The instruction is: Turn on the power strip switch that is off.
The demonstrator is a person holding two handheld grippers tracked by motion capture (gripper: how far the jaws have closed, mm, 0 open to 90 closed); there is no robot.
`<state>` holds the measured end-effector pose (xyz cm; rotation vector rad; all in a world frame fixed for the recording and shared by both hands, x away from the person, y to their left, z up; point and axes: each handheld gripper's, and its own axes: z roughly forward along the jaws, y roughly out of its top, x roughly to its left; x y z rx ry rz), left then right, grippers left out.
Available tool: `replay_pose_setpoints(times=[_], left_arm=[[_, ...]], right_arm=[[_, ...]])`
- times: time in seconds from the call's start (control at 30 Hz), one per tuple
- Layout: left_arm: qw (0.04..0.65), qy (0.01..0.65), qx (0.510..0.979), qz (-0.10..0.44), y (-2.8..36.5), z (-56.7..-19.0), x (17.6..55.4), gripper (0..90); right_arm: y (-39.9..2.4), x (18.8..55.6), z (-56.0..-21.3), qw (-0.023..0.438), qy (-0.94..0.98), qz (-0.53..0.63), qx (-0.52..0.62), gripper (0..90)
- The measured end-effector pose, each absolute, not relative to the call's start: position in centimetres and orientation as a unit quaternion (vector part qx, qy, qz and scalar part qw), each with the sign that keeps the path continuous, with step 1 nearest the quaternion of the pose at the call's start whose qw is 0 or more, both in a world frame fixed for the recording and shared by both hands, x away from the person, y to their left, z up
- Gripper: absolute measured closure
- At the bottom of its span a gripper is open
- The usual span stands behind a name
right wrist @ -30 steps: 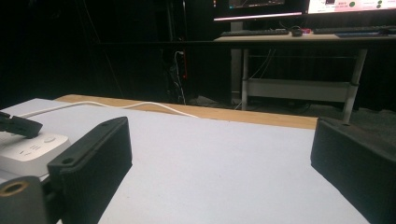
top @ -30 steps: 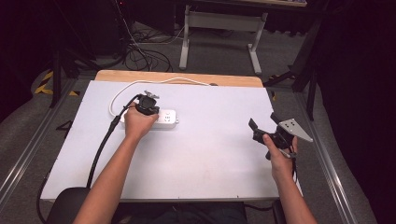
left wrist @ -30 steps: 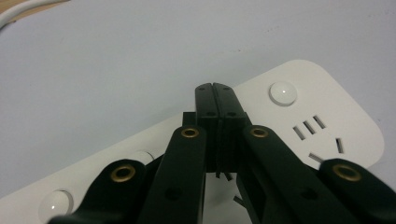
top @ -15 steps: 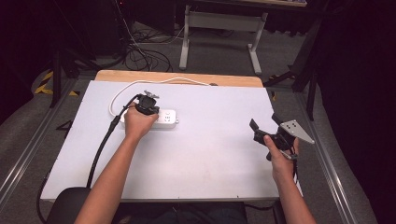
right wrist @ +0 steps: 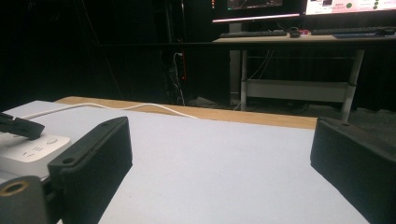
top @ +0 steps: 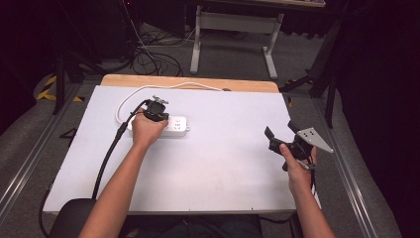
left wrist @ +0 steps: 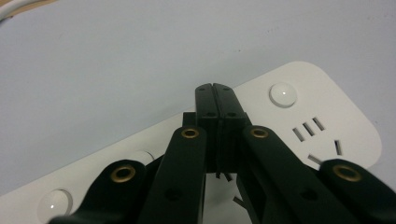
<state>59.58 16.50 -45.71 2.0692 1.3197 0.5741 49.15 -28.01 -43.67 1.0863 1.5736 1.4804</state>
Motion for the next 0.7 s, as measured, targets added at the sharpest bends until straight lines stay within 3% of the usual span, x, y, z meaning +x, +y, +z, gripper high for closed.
replay_pose_setpoints(times=[0.27, 0.7], left_arm=[[0.279, 0.494, 0.794, 0.219, 16.2, -45.1, 60.0, 90.0], [0.322, 0.506, 0.773, 0.208, 17.4, -45.2, 59.8, 90.0]], right_arm=[[-27.9, 49.3, -43.8, 0.353, 0.611, 0.569, 0.421, 6.1], [-28.1, 49.4, -43.9, 0.351, 0.611, 0.569, 0.424, 6.0]])
